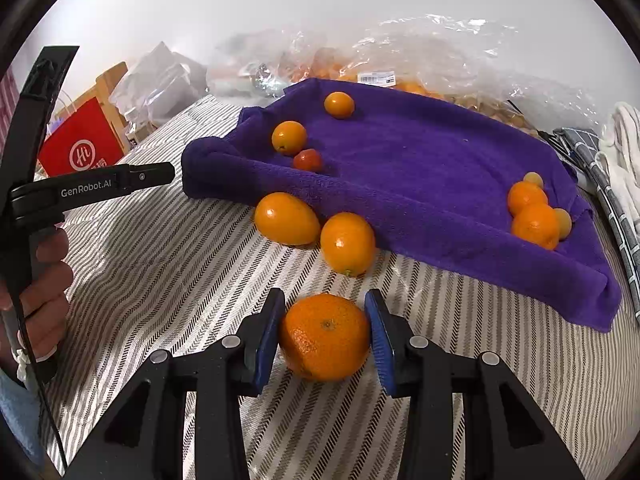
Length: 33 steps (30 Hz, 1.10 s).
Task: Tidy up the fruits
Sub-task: 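Grasp a large orange on the bed with the right tool, then grasp an orange at the towel edge with the left tool while the right tool lifts its orange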
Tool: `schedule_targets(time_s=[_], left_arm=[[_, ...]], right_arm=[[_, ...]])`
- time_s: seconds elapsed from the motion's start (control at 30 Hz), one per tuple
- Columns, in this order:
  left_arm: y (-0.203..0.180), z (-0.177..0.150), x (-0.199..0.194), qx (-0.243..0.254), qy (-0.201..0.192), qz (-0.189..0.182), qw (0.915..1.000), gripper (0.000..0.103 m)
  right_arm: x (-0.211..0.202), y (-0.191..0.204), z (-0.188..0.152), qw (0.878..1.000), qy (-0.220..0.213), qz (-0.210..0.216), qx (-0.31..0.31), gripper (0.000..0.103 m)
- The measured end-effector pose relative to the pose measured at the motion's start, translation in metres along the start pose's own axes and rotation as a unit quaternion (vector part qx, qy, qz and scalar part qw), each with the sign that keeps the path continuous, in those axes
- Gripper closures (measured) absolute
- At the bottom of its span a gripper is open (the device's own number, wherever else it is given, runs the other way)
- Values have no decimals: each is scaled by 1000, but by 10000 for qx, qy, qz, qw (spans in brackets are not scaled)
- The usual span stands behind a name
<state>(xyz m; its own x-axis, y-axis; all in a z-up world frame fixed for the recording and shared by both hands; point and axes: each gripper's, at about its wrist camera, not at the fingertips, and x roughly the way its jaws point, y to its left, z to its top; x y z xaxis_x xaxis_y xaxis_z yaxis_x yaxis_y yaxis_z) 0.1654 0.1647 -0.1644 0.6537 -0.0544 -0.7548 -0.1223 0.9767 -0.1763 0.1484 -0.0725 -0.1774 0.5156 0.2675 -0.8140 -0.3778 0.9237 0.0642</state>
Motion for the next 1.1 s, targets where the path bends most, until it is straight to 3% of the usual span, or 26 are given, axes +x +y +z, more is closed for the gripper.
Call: schedule_targets(time_s=[0.37, 0.7, 1.1], left_arm=[[-13, -4, -1, 306, -12, -92, 9995, 62], [-29, -10, 1, 497, 186, -775, 9956, 62], [-69, -29, -2, 1143, 398, -1062, 9869, 62]], right_arm=[[-23, -41, -10, 9988, -170, -190, 422, 62], [-43, -86, -18, 9952, -325, -477, 793, 62], [-56, -114, -28, 9922, -494, -578, 987, 62]])
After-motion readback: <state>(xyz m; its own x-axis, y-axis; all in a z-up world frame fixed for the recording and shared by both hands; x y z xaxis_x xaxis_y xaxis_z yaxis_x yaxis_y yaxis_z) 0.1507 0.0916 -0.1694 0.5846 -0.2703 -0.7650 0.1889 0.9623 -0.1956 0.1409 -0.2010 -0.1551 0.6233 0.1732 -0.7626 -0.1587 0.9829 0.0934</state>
